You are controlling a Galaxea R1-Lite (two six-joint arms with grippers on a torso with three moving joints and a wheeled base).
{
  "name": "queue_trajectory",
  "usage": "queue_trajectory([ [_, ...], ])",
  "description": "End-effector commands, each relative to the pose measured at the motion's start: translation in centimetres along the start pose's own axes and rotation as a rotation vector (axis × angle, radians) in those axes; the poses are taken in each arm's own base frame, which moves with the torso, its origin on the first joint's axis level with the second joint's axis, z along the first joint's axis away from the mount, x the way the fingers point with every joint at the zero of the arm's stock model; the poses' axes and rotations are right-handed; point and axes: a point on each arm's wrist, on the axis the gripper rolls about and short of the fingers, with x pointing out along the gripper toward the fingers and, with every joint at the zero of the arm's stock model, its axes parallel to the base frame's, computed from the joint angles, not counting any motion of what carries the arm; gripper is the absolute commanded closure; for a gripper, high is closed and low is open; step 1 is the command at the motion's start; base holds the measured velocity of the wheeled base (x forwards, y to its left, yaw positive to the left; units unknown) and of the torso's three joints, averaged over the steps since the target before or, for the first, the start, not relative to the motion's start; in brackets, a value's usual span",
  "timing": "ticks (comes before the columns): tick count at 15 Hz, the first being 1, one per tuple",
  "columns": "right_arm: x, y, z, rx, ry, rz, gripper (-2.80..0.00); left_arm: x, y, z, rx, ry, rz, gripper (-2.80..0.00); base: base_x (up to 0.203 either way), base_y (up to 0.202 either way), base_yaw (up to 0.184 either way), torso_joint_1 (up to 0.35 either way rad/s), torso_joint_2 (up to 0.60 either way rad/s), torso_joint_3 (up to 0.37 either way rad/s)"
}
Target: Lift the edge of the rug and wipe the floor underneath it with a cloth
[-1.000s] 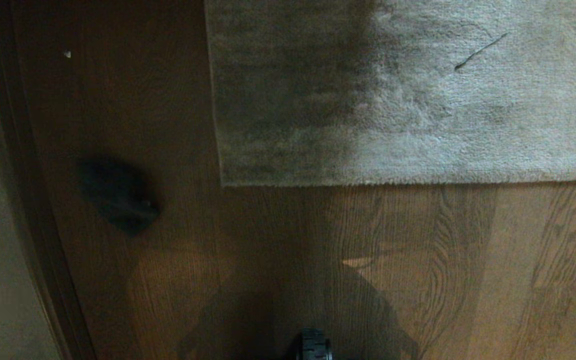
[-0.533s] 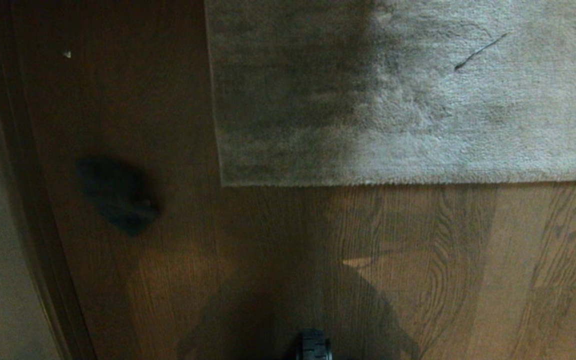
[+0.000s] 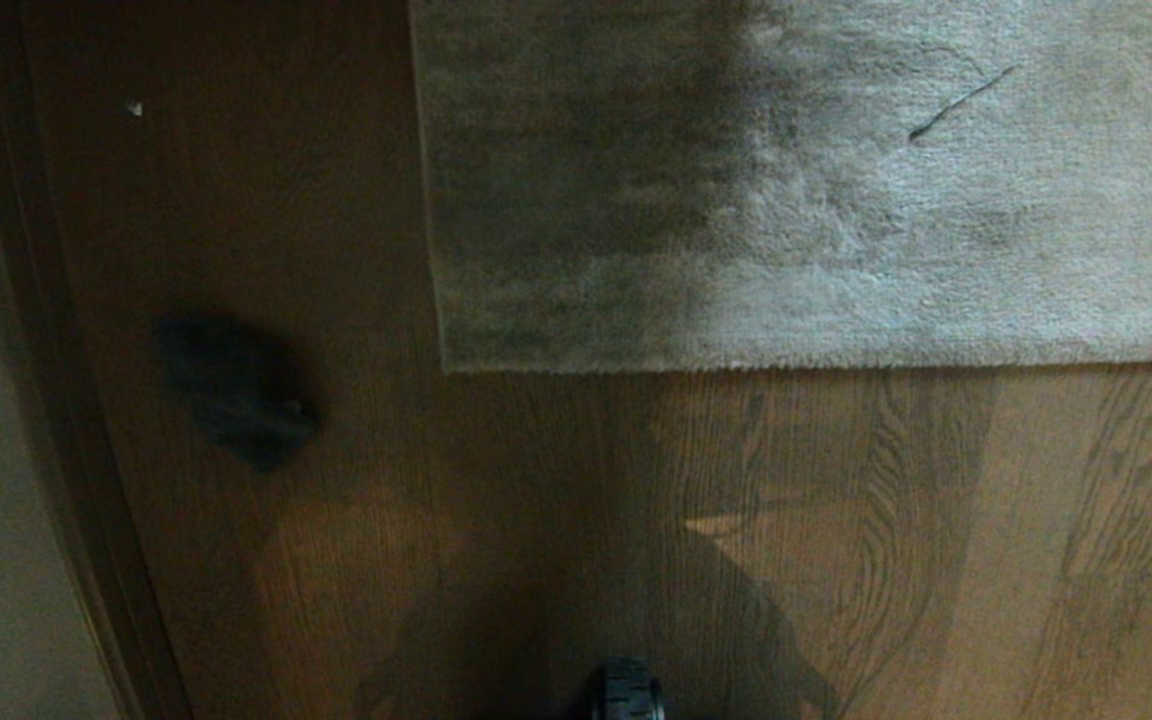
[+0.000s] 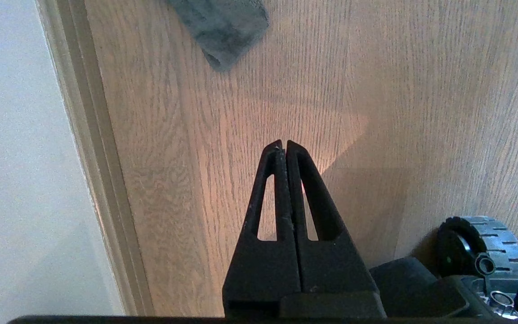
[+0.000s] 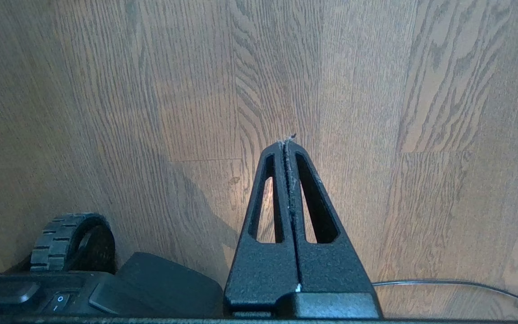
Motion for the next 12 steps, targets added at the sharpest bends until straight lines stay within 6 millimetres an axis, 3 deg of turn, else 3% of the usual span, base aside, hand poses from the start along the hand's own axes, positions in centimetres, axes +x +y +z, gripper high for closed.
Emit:
queue_trajectory([
  [1, 0.01, 0.00, 0.01, 0.000, 0.001, 0.000, 0.00, -0.01, 0.00, 0.02, -0.001, -0.001, 0.001, 0.00, 0.000, 0.000, 0.000, 0.000, 0.00, 0.000],
  [12, 0.01, 0.00, 0.01, 0.000, 0.001, 0.001, 0.00, -0.01, 0.00, 0.02, -0.004, -0.001, 0.001, 0.00, 0.000, 0.000, 0.000, 0.000, 0.00, 0.000],
])
